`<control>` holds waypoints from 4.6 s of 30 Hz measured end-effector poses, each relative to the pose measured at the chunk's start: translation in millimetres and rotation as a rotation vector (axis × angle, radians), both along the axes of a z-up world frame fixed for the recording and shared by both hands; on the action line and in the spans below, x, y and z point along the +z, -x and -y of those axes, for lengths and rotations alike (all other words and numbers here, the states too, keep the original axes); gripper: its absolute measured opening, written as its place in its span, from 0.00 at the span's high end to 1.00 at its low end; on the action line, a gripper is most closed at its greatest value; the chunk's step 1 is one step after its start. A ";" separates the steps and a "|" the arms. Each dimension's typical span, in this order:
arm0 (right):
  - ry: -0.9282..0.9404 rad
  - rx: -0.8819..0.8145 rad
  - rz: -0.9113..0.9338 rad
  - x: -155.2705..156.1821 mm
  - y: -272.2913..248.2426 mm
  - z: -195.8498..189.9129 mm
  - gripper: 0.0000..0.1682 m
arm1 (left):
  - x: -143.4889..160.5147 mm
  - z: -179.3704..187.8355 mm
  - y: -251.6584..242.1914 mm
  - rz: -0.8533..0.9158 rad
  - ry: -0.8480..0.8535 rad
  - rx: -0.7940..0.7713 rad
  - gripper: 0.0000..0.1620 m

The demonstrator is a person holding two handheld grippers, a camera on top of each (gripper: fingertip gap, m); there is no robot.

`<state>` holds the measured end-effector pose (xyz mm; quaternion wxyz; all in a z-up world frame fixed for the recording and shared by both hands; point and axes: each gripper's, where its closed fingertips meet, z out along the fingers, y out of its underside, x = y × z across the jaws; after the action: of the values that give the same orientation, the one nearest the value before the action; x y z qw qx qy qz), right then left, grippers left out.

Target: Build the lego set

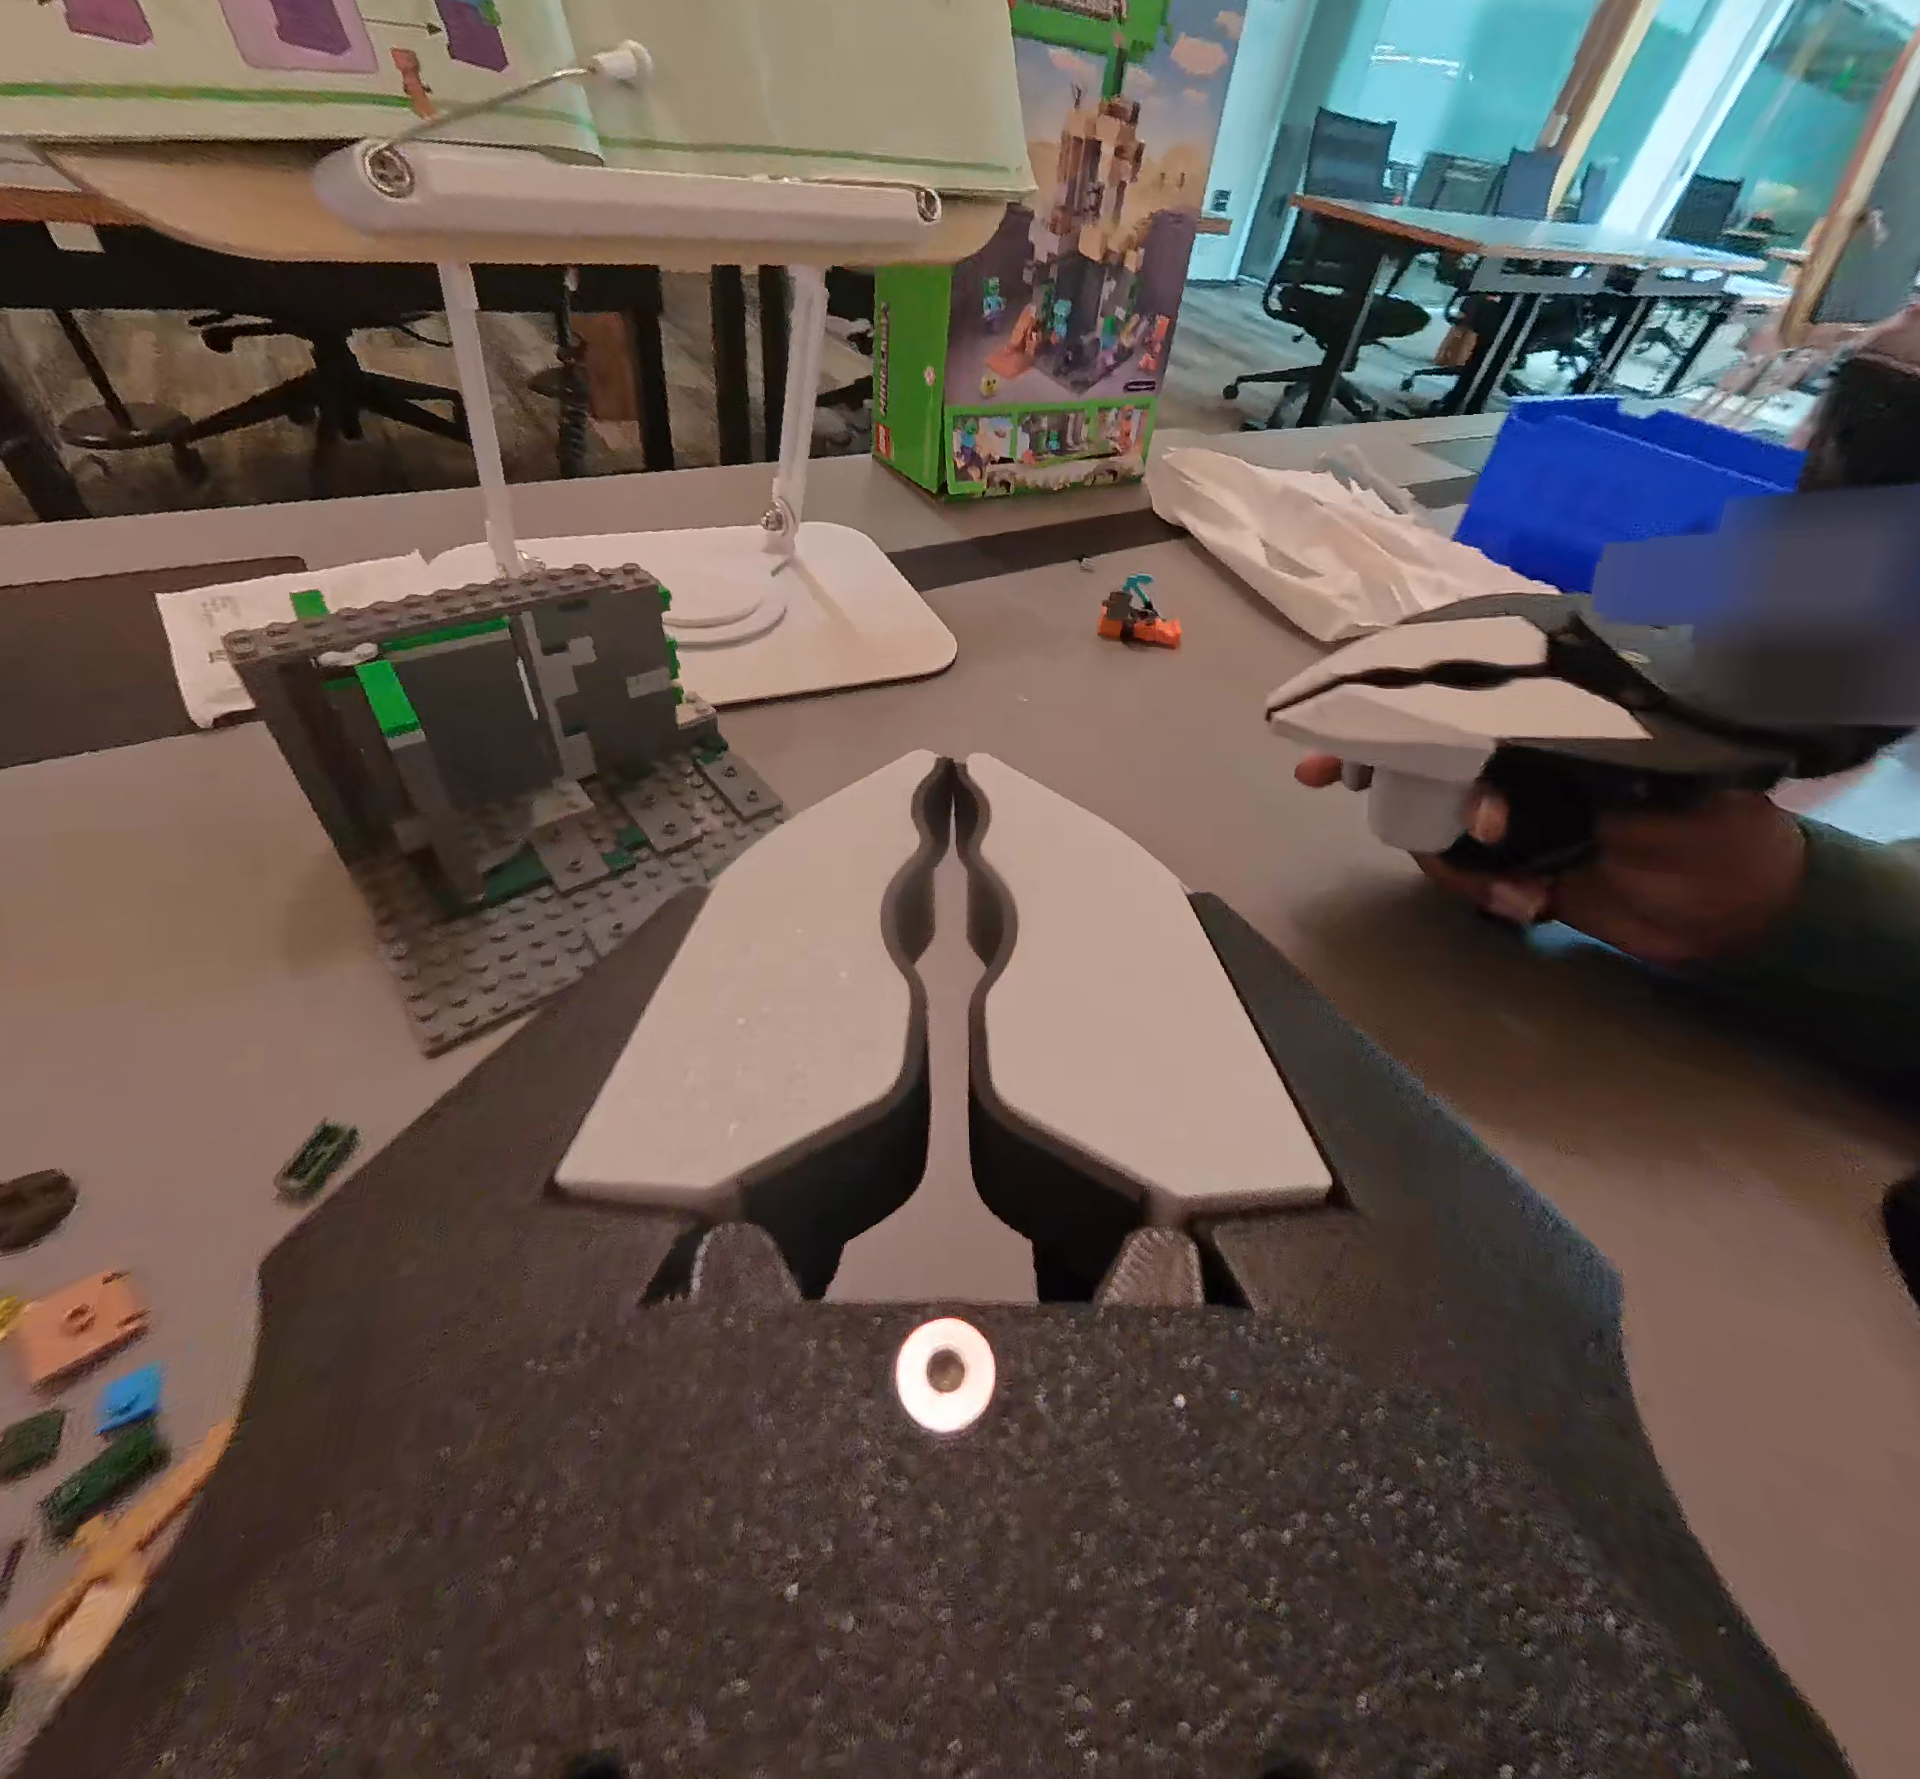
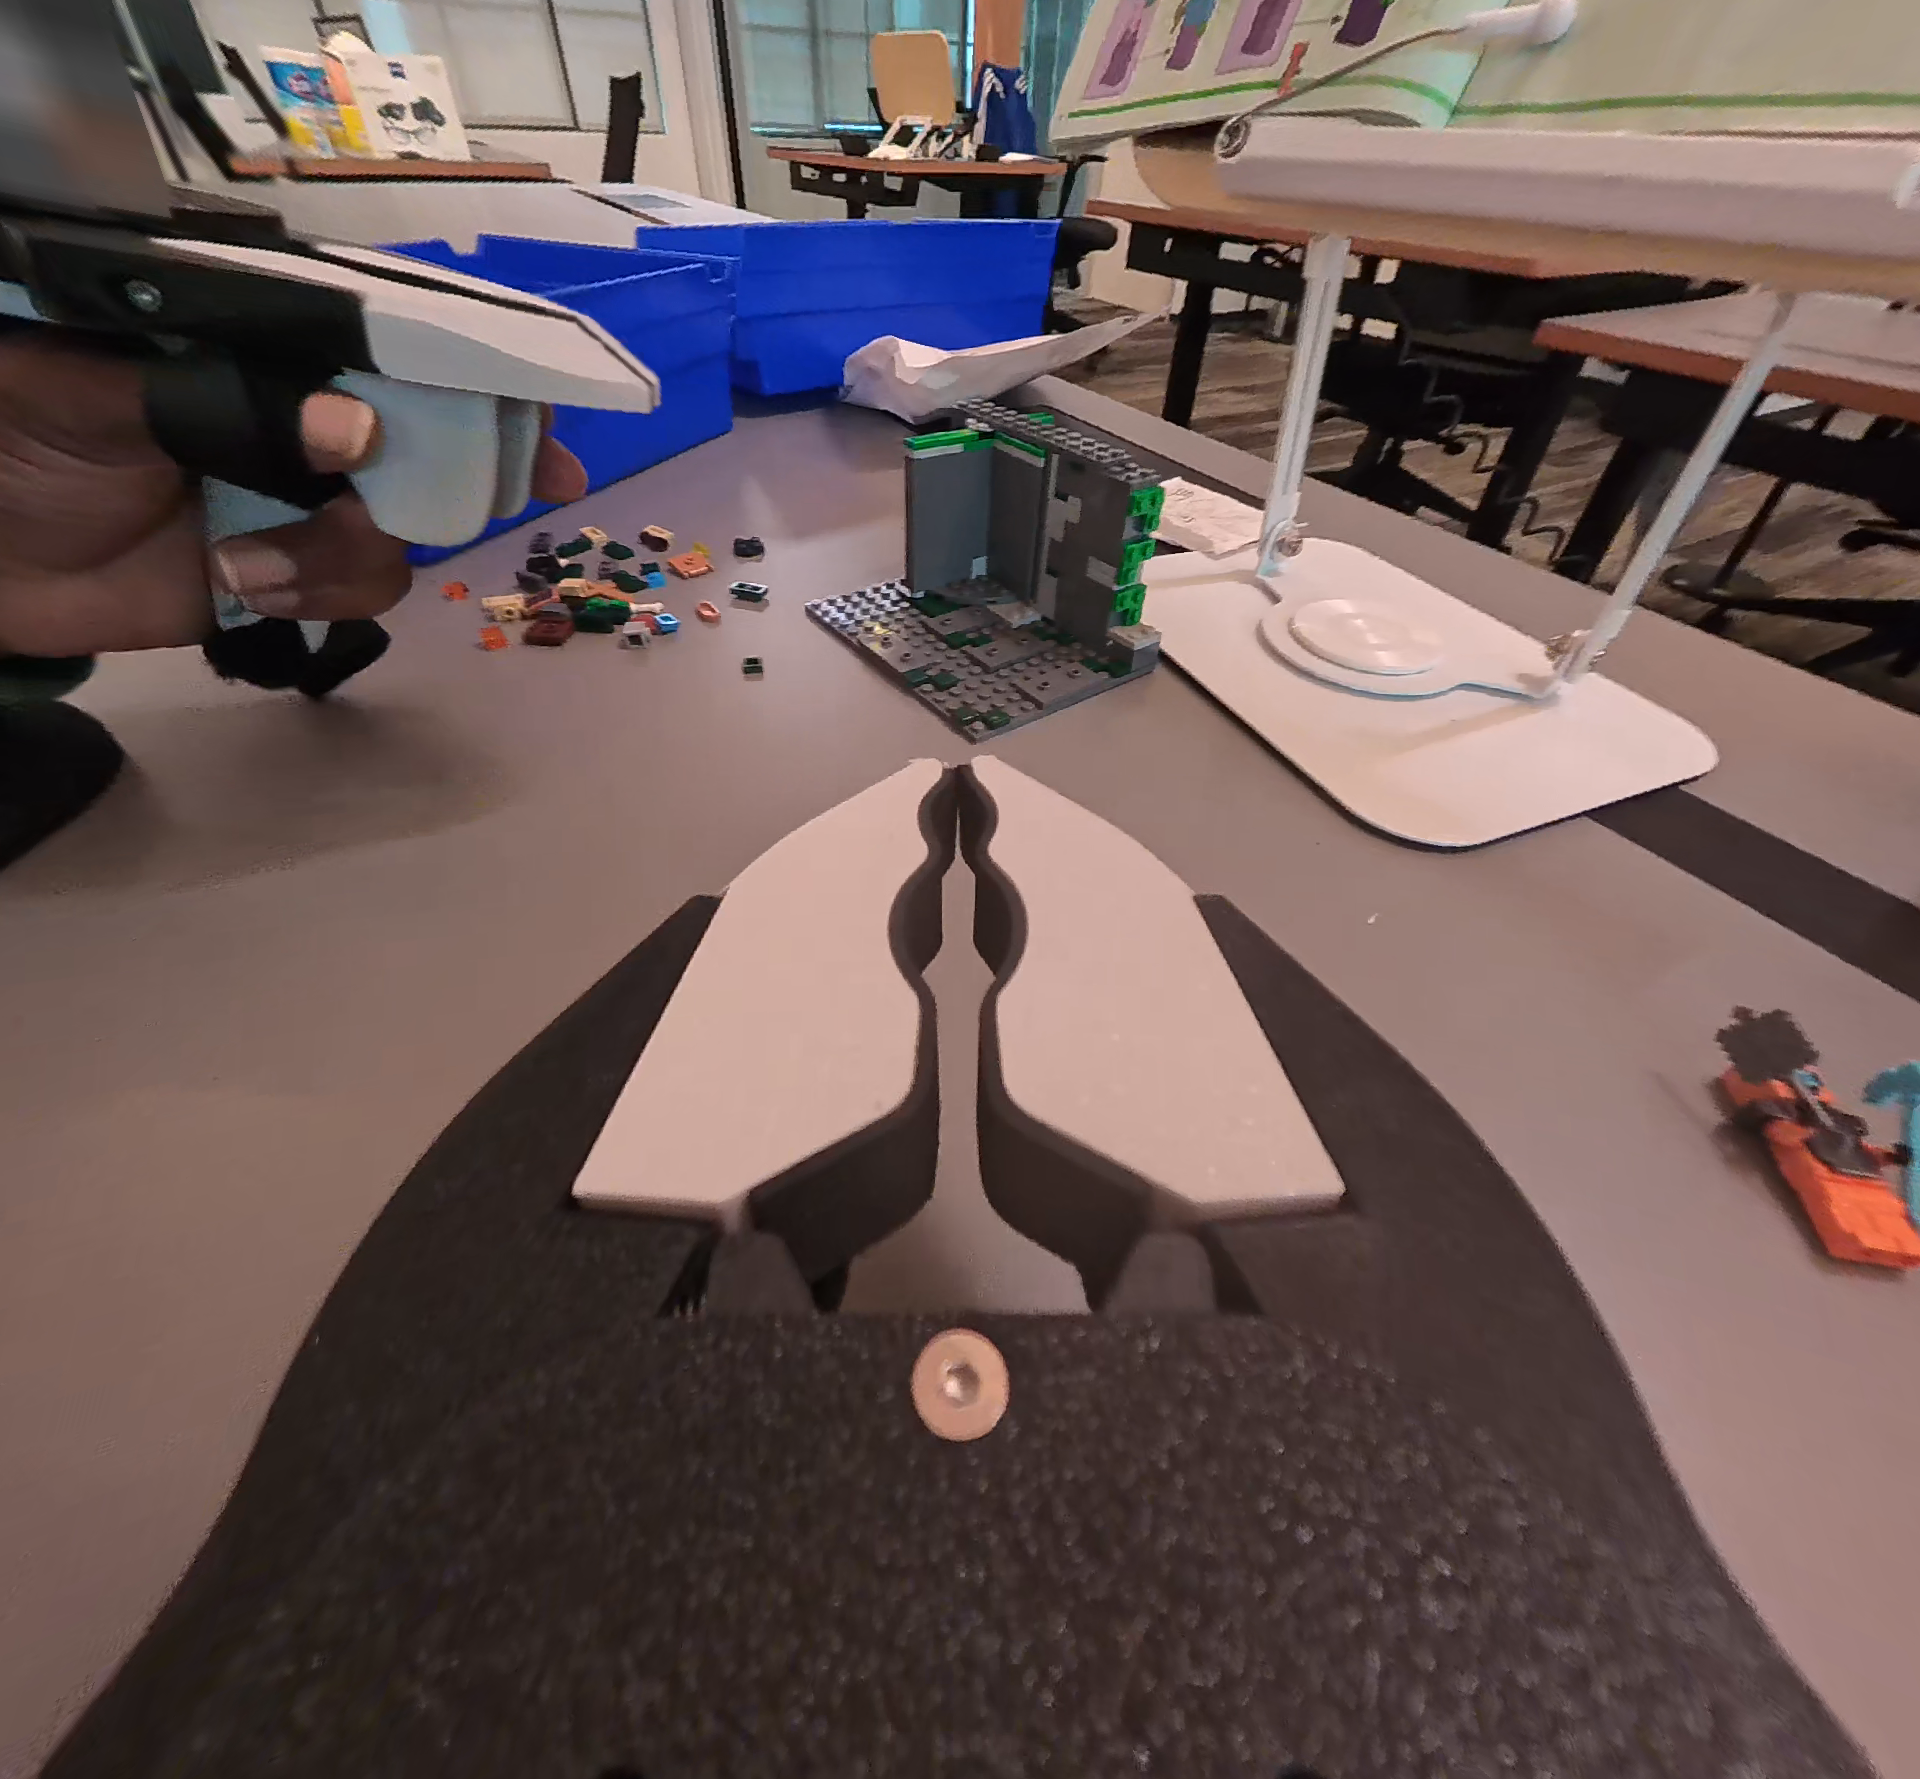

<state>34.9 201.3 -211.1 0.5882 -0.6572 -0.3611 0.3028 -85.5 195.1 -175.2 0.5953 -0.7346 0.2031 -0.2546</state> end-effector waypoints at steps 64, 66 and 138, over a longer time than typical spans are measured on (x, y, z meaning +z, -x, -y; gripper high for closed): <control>-0.139 -0.041 0.146 -7.9 7.7 -2.5 1.00 | -84.4 71.9 272.0 -1.040 0.222 0.402 0.81; -0.138 -0.041 0.147 -8.0 7.7 -2.6 1.00 | -65.2 72.8 260.3 -0.882 0.182 0.366 0.82; -0.399 0.075 0.118 83.0 61.8 49.4 0.92 | 103.0 54.0 -5.1 0.375 0.238 -0.667 0.97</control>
<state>-26.9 151.9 -128.1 0.6728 -0.5303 -0.4720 0.2082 -80.5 141.1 -72.2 0.4176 -0.6330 0.2872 -0.5852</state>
